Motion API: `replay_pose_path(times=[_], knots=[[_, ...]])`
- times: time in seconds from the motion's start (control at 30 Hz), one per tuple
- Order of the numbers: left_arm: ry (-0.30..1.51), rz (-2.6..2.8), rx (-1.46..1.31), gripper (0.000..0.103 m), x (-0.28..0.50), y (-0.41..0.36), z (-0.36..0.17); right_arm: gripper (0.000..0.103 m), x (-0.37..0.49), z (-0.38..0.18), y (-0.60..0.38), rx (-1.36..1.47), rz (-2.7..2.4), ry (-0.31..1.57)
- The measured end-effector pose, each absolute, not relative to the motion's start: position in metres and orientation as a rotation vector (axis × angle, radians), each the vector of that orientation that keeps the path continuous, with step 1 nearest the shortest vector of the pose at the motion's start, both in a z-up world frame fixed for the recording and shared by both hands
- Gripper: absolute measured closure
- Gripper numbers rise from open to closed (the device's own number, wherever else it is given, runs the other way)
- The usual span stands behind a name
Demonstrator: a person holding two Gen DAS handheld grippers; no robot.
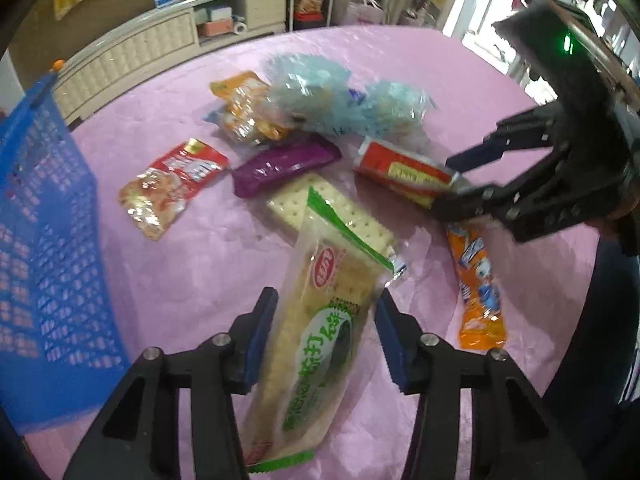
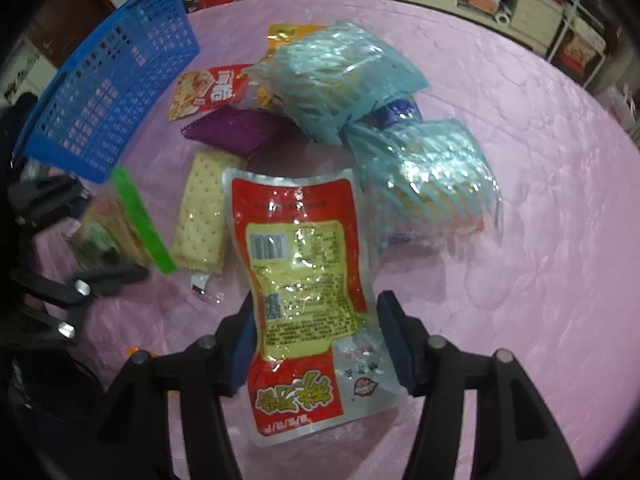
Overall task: Organize snacks
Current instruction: 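Close the left tool on the cracker pack while the right tool grips the red-yellow pouch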
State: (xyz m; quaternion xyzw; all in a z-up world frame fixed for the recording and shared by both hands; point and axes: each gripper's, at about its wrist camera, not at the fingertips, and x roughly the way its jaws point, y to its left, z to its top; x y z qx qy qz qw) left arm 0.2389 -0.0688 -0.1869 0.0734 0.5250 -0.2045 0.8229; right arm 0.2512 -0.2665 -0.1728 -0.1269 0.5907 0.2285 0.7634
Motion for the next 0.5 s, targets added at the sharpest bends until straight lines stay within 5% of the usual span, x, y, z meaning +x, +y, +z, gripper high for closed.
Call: replay_pose_path(times=[0.23, 0.3, 0.37, 0.5], knots=[[1.103, -0.393, 0.109, 0.067, 0.235, -0.067, -0.171, 0.049, 0.252, -0.174, -0.265, -0.229, 0.532, 1.309], [1.097, -0.383, 0.098, 0.073, 0.234, -0.065, -0.165, 0.054, 0.248, -0.171, -0.266, -0.241, 0.532, 1.279], [1.096, -0.364, 0.096, 0.091, 0.234, -0.063, -0.161, 0.055, 0.244, -0.172, -0.267, -0.254, 0.533, 1.256], [1.096, -0.363, 0.062, 0.091, 0.224, -0.055, -0.153, 0.060, 0.226, -0.163, -0.257, -0.203, 0.550, 1.211]])
